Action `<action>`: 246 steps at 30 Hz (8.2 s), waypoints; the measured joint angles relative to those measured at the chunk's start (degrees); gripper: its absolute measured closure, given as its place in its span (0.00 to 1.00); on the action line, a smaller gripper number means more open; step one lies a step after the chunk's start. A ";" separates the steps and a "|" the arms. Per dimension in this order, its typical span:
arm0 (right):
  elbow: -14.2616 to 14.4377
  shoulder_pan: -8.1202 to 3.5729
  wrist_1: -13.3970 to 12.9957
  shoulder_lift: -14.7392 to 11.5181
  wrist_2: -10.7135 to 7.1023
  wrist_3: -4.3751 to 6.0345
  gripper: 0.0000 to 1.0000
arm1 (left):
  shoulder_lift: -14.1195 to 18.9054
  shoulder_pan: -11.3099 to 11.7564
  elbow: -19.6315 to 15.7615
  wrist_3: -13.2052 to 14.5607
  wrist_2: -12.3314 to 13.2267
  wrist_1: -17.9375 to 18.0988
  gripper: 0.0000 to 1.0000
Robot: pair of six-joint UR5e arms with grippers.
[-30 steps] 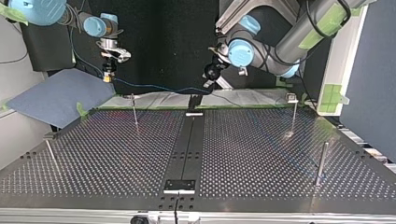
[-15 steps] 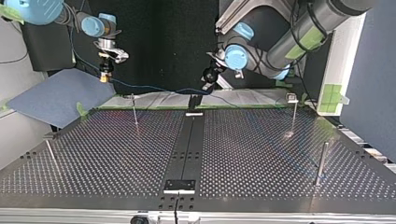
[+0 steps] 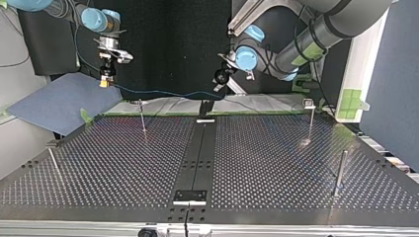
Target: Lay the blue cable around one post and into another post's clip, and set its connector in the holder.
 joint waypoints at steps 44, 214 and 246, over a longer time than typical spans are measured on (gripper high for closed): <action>-0.03 1.26 -2.40 2.94 0.10 -0.99 0.82 | -9.14 -1.51 2.43 2.45 -2.50 21.89 0.00; -9.26 -4.20 5.87 7.16 -2.15 -2.76 0.79 | -18.81 -12.02 13.68 13.18 -10.42 24.72 1.00; -14.21 -8.47 8.24 7.33 -11.58 -0.29 0.76 | -22.48 -14.45 20.79 13.39 -9.96 20.24 1.00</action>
